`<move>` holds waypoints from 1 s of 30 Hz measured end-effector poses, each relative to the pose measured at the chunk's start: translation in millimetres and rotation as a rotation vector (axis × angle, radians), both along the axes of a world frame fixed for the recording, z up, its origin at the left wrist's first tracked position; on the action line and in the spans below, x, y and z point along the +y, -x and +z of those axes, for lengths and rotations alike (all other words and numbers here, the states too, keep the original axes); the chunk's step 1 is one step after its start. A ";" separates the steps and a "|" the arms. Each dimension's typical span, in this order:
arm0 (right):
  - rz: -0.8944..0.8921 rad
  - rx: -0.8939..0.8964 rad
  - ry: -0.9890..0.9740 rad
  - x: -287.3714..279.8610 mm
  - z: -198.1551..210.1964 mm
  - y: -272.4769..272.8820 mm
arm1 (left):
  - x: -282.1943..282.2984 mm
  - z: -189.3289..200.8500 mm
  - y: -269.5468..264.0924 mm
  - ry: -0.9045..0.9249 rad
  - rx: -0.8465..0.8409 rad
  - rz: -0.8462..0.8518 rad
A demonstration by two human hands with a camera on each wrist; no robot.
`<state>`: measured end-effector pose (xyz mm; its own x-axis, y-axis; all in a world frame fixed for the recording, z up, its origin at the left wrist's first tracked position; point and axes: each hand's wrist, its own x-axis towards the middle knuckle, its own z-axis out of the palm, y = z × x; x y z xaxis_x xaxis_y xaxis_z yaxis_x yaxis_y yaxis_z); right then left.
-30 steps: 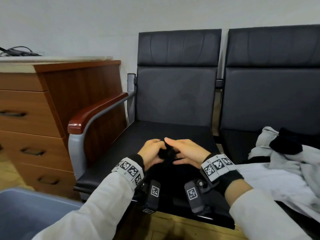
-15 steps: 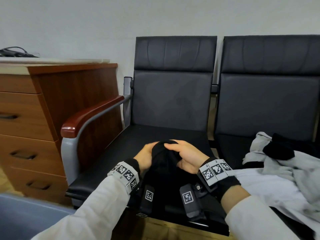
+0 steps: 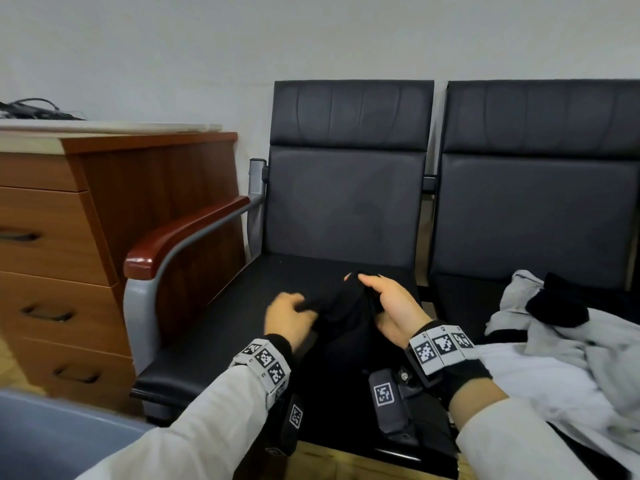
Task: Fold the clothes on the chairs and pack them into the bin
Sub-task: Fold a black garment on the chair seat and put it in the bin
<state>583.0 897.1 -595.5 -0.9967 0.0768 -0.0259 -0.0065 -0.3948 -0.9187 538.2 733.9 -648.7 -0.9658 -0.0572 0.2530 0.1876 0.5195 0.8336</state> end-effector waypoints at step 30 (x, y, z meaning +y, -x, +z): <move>-0.723 0.133 0.022 106.5 -31.5 9.4 | -63.4 24.7 -4.3 0.047 0.226 0.290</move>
